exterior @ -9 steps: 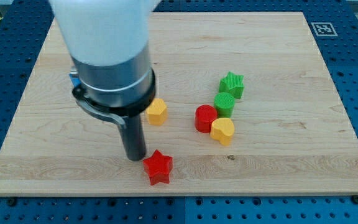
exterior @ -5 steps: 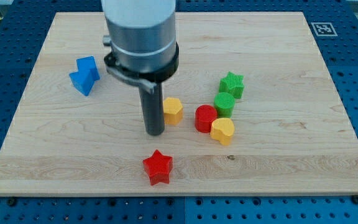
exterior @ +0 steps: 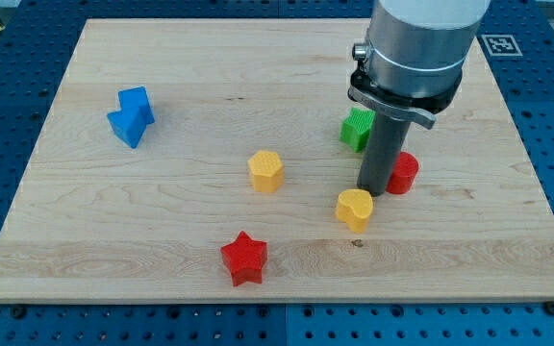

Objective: Place the red circle at the right of the red star

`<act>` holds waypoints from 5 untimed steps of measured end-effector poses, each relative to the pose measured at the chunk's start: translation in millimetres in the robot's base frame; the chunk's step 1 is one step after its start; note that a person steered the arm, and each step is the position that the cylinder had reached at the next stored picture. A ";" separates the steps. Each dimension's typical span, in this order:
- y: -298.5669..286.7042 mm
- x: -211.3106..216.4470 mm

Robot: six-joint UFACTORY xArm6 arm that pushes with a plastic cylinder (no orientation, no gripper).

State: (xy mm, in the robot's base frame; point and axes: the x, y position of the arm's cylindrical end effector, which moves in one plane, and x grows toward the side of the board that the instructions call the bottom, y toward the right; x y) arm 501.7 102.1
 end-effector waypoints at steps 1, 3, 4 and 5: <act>2.4 -21.0; 76.8 -15.3; 84.4 36.4; 84.5 25.5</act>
State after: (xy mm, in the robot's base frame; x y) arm 527.2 186.6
